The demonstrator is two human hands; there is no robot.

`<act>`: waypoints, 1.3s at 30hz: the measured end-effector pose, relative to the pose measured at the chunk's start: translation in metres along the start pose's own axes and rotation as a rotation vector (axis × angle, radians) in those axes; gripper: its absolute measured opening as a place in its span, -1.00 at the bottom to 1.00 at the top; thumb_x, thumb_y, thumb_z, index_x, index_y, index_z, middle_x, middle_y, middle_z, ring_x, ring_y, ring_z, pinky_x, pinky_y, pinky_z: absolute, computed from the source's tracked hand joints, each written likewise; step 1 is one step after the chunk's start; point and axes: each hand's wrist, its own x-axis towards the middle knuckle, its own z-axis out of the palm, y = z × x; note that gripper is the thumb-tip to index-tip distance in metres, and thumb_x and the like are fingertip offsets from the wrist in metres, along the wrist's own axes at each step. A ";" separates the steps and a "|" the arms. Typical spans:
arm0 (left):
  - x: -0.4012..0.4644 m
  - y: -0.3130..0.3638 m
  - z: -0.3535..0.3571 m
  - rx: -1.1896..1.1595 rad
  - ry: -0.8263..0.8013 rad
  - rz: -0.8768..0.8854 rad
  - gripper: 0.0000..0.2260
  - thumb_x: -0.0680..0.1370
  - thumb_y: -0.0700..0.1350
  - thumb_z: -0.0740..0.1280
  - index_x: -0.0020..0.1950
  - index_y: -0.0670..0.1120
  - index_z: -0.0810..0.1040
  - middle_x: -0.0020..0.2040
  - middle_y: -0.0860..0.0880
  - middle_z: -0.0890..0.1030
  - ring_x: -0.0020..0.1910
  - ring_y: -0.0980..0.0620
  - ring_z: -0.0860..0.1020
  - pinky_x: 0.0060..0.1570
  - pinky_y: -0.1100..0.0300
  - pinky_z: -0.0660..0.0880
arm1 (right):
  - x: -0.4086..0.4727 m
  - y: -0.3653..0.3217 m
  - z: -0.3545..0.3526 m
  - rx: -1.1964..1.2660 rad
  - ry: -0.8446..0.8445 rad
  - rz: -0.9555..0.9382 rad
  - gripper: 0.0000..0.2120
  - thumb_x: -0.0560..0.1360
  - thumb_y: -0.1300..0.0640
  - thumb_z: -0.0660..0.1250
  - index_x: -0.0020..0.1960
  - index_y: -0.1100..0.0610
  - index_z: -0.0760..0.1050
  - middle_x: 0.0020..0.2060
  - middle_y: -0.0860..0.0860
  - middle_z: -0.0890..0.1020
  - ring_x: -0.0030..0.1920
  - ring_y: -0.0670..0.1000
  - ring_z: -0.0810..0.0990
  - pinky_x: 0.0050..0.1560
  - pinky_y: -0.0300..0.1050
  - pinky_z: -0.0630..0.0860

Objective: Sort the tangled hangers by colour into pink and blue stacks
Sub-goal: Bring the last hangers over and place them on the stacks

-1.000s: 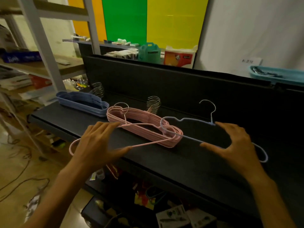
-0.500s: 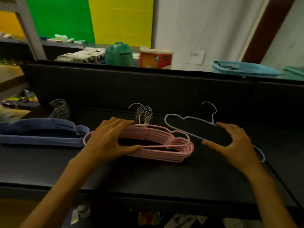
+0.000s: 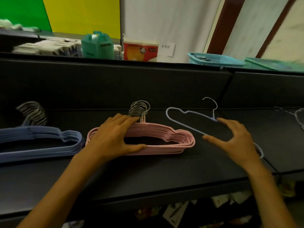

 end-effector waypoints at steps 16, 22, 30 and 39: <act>-0.005 0.007 0.002 -0.031 -0.046 -0.098 -0.14 0.30 0.39 0.29 0.49 0.06 0.12 0.36 0.02 0.37 0.27 0.08 0.37 0.20 0.20 0.28 | -0.002 -0.002 -0.003 0.008 -0.011 -0.006 -0.16 0.15 -0.38 0.32 0.33 0.02 0.41 0.25 0.02 0.46 0.25 0.02 0.38 0.23 0.08 0.40; -0.006 0.007 0.002 -0.045 -0.047 -0.114 -0.15 0.32 0.36 0.33 0.49 0.06 0.11 0.38 0.02 0.35 0.28 0.09 0.36 0.18 0.21 0.29 | -0.002 0.000 -0.002 0.002 -0.017 0.002 -0.16 0.15 -0.38 0.33 0.33 0.02 0.41 0.24 0.03 0.46 0.24 0.03 0.39 0.23 0.11 0.41; -0.006 0.009 0.002 -0.042 -0.058 -0.126 -0.14 0.33 0.36 0.33 0.50 0.06 0.08 0.39 0.02 0.33 0.28 0.08 0.36 0.20 0.20 0.30 | -0.002 0.000 -0.001 -0.005 -0.037 0.002 -0.15 0.16 -0.37 0.33 0.34 0.03 0.40 0.25 0.04 0.45 0.25 0.03 0.38 0.22 0.08 0.40; -0.007 0.011 0.003 0.053 -0.122 -0.122 -0.18 0.35 0.46 0.16 0.49 0.09 0.10 0.44 0.05 0.26 0.36 0.07 0.26 0.34 0.08 0.25 | -0.002 -0.001 -0.002 -0.017 -0.030 -0.009 -0.14 0.14 -0.39 0.32 0.34 0.02 0.40 0.24 0.04 0.46 0.25 0.04 0.38 0.22 0.09 0.41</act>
